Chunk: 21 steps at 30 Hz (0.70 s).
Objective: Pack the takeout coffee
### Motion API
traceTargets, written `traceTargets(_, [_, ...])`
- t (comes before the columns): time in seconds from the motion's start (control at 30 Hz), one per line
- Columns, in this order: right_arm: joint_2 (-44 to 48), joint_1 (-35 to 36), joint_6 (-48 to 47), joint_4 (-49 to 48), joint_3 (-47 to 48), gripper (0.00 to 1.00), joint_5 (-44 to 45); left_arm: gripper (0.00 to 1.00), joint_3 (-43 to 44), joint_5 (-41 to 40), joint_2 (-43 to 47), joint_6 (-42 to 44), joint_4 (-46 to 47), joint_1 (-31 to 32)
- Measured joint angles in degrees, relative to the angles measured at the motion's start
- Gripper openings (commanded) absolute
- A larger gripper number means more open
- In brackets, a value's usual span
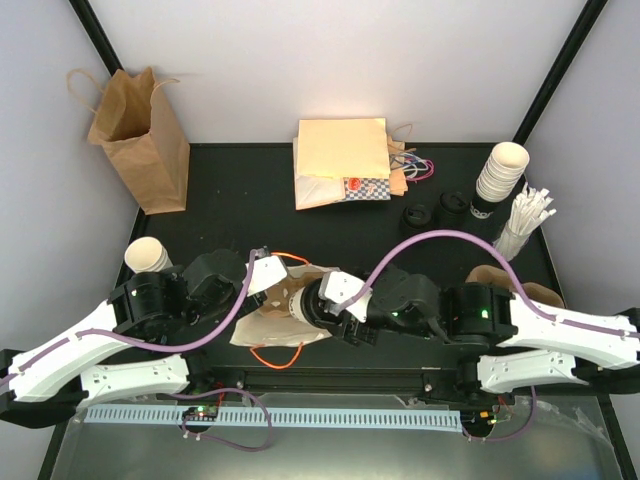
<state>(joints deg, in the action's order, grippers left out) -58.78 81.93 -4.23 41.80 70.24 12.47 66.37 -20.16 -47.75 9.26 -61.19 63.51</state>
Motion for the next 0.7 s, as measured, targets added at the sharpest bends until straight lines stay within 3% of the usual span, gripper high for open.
traceTargets(0.7, [-9.77,3.30,-2.14,0.17,4.09,0.50,7.02,0.01,0.00,1.09,-0.02,-0.31,1.03,0.00])
